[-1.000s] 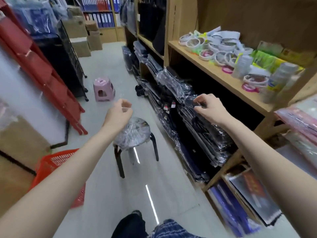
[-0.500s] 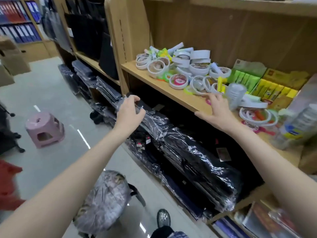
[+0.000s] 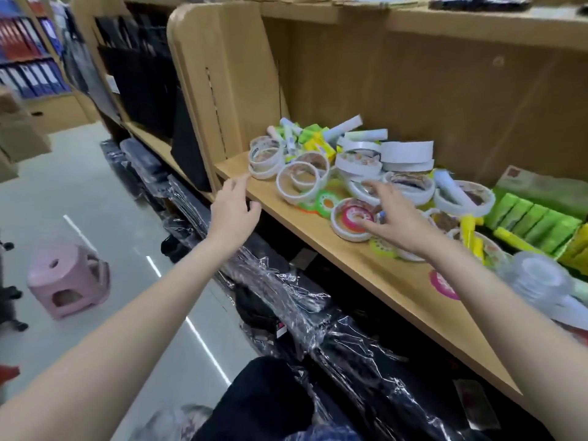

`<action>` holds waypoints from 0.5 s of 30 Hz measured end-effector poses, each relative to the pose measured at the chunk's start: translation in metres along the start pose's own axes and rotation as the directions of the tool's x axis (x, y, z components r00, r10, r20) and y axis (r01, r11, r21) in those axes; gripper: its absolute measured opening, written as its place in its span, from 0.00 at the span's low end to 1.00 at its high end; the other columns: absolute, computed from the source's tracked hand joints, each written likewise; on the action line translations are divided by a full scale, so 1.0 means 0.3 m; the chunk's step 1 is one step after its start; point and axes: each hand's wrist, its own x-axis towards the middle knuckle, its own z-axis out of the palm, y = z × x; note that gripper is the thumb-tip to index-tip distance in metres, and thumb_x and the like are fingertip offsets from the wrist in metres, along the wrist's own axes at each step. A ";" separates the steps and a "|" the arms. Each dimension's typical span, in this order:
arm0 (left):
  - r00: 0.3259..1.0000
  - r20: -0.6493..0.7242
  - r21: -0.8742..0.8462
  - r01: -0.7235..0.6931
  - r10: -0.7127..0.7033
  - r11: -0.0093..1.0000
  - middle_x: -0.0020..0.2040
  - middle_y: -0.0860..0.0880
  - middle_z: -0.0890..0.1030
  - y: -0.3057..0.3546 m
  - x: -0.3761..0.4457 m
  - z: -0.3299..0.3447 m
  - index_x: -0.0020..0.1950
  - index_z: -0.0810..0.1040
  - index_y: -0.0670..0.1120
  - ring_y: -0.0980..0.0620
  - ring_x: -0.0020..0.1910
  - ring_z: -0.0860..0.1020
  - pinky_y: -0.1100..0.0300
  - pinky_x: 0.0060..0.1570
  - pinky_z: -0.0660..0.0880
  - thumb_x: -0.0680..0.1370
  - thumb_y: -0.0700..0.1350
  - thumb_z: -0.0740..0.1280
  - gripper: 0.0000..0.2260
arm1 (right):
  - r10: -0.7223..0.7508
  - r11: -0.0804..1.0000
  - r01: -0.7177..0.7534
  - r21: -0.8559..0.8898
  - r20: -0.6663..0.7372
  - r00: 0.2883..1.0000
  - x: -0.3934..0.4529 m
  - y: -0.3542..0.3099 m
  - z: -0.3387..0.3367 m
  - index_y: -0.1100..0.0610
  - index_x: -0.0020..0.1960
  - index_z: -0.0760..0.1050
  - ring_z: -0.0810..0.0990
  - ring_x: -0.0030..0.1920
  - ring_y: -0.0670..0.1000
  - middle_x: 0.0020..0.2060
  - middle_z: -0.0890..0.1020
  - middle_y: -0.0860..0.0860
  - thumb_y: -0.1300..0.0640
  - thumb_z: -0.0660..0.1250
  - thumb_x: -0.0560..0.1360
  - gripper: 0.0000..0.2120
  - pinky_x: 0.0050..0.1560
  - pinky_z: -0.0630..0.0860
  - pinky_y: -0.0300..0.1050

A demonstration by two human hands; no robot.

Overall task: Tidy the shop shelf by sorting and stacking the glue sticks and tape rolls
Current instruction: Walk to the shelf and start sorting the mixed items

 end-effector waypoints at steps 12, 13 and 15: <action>0.870 0.379 0.238 -0.422 0.316 0.875 0.69 0.49 0.67 -0.259 0.584 0.170 0.75 0.52 0.50 0.48 0.71 0.61 0.48 0.70 0.51 0.70 0.55 0.71 0.40 | -0.123 0.910 0.135 -0.392 0.055 0.991 0.422 -0.069 0.230 0.50 0.60 0.75 0.58 0.69 0.56 0.69 0.64 0.52 0.36 0.67 0.67 0.27 0.67 0.55 0.53; 0.847 0.415 0.228 -0.450 0.332 0.863 0.69 0.49 0.67 -0.281 0.629 0.176 0.76 0.52 0.50 0.47 0.71 0.61 0.47 0.71 0.50 0.70 0.56 0.71 0.41 | -0.075 0.883 0.100 -0.459 0.071 0.995 0.454 -0.076 0.250 0.50 0.60 0.74 0.55 0.71 0.55 0.70 0.62 0.52 0.36 0.67 0.68 0.26 0.68 0.52 0.52; 0.788 0.502 0.206 -0.509 0.356 0.836 0.70 0.47 0.67 -0.310 0.696 0.189 0.76 0.51 0.49 0.46 0.71 0.61 0.46 0.71 0.50 0.71 0.56 0.70 0.40 | -0.023 0.834 0.061 -0.549 0.076 0.997 0.497 -0.101 0.270 0.51 0.55 0.77 0.54 0.71 0.57 0.67 0.64 0.54 0.41 0.68 0.69 0.20 0.69 0.51 0.55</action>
